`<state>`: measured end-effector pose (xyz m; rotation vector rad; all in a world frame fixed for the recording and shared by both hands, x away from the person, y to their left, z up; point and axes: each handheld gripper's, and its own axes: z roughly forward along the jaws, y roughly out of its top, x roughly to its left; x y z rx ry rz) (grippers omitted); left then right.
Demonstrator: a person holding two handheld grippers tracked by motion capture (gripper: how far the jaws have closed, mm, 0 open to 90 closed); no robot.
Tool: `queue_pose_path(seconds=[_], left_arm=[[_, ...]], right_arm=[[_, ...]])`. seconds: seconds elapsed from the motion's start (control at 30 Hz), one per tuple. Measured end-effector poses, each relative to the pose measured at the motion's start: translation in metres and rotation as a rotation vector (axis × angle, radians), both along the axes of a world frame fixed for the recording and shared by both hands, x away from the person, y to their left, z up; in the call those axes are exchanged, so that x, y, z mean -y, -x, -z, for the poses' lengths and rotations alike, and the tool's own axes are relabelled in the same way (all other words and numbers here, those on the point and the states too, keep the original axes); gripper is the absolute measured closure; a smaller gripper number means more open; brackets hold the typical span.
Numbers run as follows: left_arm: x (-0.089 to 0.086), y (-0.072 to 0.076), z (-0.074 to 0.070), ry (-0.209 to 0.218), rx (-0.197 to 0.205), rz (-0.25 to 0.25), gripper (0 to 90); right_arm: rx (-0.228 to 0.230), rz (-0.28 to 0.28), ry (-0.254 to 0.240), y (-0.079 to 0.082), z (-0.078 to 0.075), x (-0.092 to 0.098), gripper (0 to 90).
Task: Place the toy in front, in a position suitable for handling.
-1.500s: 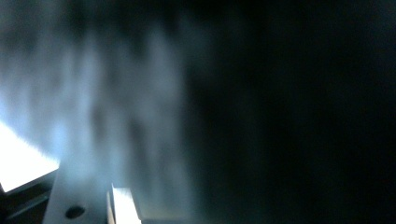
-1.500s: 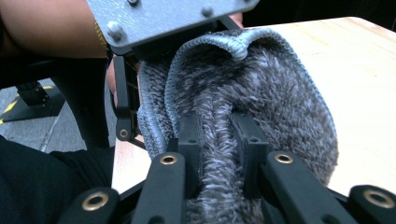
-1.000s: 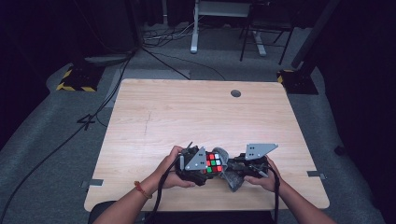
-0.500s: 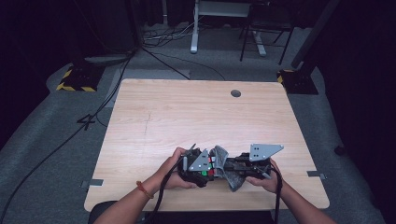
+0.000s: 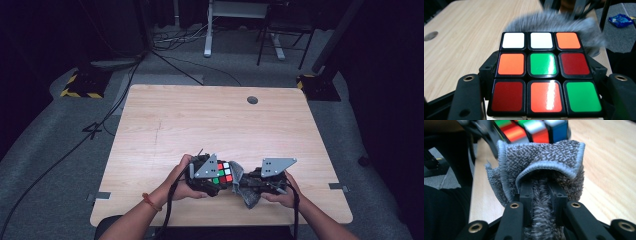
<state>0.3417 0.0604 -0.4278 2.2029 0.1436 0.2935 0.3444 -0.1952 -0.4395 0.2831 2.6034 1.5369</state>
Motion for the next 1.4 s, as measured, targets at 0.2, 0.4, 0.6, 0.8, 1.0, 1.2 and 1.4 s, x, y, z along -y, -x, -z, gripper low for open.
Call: queue_pose_path(seconds=[0.2,0.4,0.6,0.8,1.0,1.2,1.4], left_arm=[[0.011,0.004,0.009,-0.053,-0.013,0.030,33.4],[0.010,0.007,0.003,-0.014,-0.011,0.053,33.4],[0.002,0.007,-0.007,0.037,0.004,0.042,33.4],[-0.003,0.001,-0.004,0.018,0.007,0.003,33.4],[0.006,0.003,0.006,-0.049,-0.010,0.044,33.4],[0.016,0.007,0.013,-0.088,-0.024,0.083,33.3],[0.012,0.009,0.006,-0.025,-0.026,0.089,33.4]], right_arm=[[0.035,0.017,-0.052,0.003,-0.011,0.005,76.5],[0.030,0.067,-0.022,-0.003,-0.007,0.003,76.7],[0.009,0.052,0.049,-0.004,0.004,-0.003,76.7],[0.012,0.019,0.026,0.001,-0.001,-0.002,76.6],[0.045,0.017,-0.016,0.007,-0.010,0.001,76.5],[0.066,0.028,-0.058,0.007,-0.018,0.005,76.5],[0.083,0.081,-0.006,0.003,-0.014,0.005,76.6]])
